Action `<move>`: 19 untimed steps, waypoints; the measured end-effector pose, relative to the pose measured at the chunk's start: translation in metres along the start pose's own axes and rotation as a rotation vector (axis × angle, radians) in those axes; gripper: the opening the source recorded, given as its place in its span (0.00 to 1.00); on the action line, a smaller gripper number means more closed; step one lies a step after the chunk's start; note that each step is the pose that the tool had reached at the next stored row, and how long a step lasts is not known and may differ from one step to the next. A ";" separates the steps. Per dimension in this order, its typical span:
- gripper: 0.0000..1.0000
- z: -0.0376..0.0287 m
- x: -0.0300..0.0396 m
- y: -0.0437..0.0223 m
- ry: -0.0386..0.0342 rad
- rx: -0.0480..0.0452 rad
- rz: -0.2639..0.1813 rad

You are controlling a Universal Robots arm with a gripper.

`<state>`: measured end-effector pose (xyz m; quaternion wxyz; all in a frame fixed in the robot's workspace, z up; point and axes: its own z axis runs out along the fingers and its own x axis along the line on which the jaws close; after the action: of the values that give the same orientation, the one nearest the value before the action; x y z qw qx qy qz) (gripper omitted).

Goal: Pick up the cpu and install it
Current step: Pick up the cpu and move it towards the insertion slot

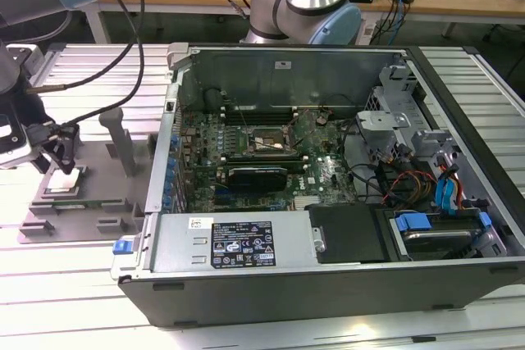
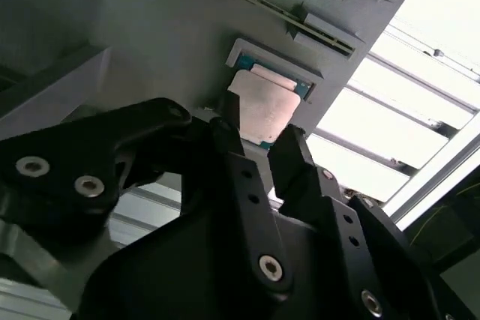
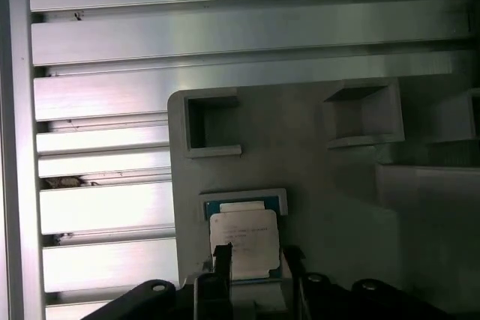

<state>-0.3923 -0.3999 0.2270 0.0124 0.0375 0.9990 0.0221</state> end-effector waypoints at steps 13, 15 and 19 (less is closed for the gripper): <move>0.66 0.0241 -0.0023 -0.0006 0.0001 -0.0013 -0.001; 0.66 0.0264 -0.0022 -0.0005 0.0001 -0.0012 -0.001; 0.66 0.0314 -0.0021 0.0004 0.0002 -0.0014 -0.001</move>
<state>-0.3894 -0.3983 0.1957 0.0124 0.0369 0.9990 0.0228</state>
